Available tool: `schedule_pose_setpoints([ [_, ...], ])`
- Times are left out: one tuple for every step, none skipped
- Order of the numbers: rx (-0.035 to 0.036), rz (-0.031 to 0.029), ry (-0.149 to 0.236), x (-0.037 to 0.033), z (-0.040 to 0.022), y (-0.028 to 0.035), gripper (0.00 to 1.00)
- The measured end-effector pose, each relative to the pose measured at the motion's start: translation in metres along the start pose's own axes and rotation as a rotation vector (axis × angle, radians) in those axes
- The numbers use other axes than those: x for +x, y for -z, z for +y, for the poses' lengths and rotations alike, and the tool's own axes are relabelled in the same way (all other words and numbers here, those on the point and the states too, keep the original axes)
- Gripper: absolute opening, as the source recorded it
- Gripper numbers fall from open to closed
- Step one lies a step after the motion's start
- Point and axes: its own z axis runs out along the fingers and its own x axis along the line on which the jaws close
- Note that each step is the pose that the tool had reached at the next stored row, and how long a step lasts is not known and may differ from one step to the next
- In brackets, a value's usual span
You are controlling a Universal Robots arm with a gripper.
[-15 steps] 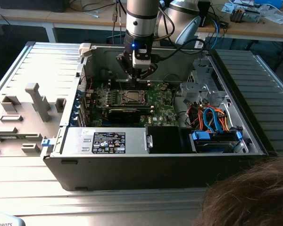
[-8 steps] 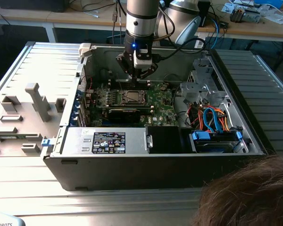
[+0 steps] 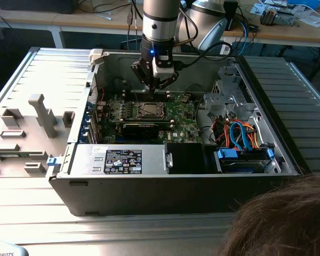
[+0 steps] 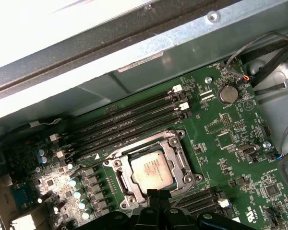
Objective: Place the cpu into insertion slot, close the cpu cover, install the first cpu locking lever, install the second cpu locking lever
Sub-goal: 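Install the first cpu locking lever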
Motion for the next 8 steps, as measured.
schedule_pose_setpoints([
  [0.0001,-0.0003,0.006,0.0,0.0,0.0,0.11],
  [0.0002,-0.0006,0.013,0.0,0.0,0.0,0.11],
  [0.0004,-0.0009,0.021,0.0,0.0,0.0,0.11],
  [0.0006,-0.0011,0.026,0.0,0.0,0.0,0.11],
  [0.0006,-0.0012,0.029,0.0,0.0,0.0,0.11],
  [0.0007,-0.0014,0.033,0.0,0.0,0.0,0.11],
  [0.0007,-0.0015,0.037,0.0,0.0,0.0,0.11],
  [0.0009,-0.0017,0.041,0.0,0.0,0.0,0.11],
])
